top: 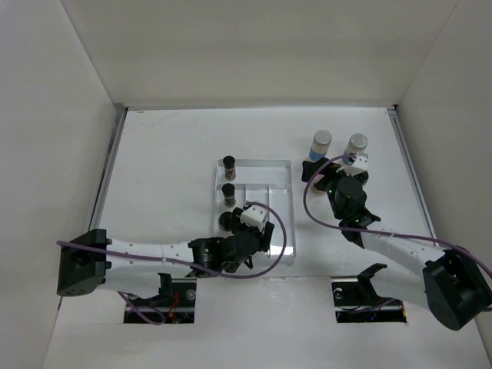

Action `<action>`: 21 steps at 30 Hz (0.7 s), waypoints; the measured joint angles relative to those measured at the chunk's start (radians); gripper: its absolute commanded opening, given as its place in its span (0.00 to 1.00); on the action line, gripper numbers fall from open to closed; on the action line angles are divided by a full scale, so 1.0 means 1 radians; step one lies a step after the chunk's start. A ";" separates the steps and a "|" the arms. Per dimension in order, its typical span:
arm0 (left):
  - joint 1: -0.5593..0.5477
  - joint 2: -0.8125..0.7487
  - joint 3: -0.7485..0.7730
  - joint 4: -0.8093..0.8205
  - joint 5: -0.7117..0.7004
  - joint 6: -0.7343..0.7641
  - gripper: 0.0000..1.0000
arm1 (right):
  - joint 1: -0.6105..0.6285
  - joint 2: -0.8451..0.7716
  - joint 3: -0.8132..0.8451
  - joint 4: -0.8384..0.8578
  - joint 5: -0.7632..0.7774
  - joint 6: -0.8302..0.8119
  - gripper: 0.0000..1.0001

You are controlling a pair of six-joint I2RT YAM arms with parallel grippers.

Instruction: Organize the condiment bottles

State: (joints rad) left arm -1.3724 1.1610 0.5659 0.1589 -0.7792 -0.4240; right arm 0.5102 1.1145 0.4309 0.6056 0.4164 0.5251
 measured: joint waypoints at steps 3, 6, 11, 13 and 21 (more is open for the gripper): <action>-0.014 0.046 -0.030 0.055 -0.007 0.002 0.36 | 0.000 -0.002 0.000 0.000 -0.003 0.003 1.00; -0.027 0.082 -0.054 0.098 -0.026 0.003 0.36 | 0.000 -0.004 0.000 0.000 -0.003 0.003 1.00; -0.052 0.131 -0.082 0.163 -0.062 0.005 0.41 | 0.000 -0.011 0.000 0.000 -0.003 0.003 1.00; -0.062 0.151 -0.091 0.186 -0.077 0.005 0.47 | 0.000 -0.011 0.000 0.000 -0.003 0.003 1.00; -0.101 0.182 -0.112 0.270 -0.166 0.007 0.75 | 0.000 -0.016 0.000 0.000 -0.003 0.003 0.94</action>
State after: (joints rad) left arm -1.4734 1.3426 0.4538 0.4290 -0.9447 -0.4168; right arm 0.5102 1.0988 0.4305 0.6060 0.4129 0.5278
